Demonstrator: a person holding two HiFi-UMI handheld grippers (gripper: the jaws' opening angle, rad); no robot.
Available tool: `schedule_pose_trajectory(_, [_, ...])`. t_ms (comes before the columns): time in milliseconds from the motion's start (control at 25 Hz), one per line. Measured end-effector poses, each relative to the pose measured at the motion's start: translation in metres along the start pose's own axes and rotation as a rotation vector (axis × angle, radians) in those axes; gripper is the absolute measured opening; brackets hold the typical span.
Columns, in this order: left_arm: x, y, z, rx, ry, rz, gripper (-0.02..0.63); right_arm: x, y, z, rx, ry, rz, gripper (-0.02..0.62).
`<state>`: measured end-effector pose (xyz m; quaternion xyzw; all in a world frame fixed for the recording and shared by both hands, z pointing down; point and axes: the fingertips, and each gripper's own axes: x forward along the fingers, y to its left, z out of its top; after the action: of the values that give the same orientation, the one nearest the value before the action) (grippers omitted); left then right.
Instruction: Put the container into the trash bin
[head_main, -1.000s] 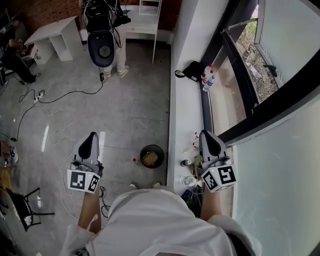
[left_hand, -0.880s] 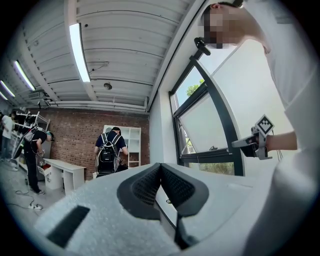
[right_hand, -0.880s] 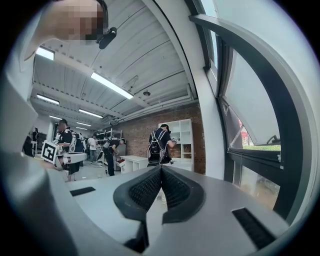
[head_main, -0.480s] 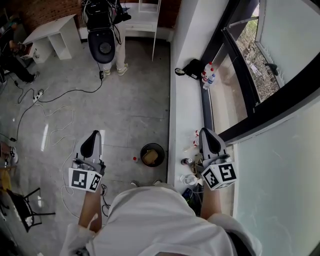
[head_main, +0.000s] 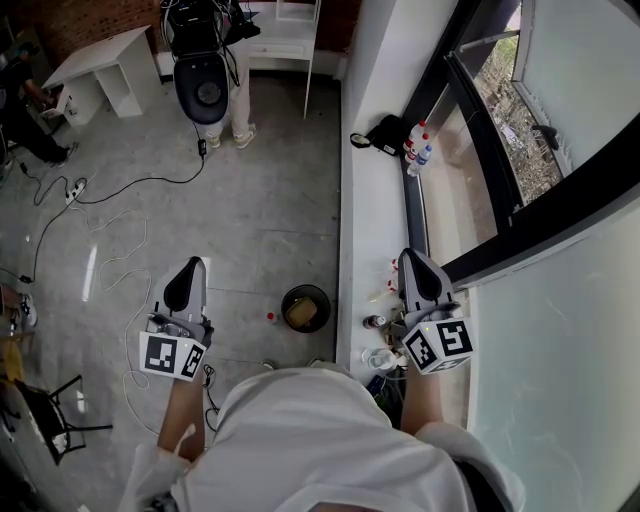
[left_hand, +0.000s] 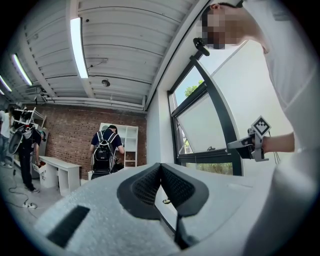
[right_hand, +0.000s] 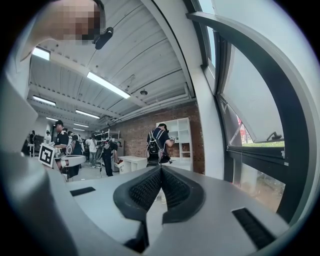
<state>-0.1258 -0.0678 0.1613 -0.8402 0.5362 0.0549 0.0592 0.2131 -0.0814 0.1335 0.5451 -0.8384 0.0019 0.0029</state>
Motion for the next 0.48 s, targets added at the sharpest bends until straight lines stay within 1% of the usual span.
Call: schedule_pose_trajectory(480, [0.0105, 0.0018, -0.0035, -0.007, 0.005, -0.010, 0.015, 0.0111, -0.0008, 0.0032, -0.016, -0.002, 0.006, 0.002])
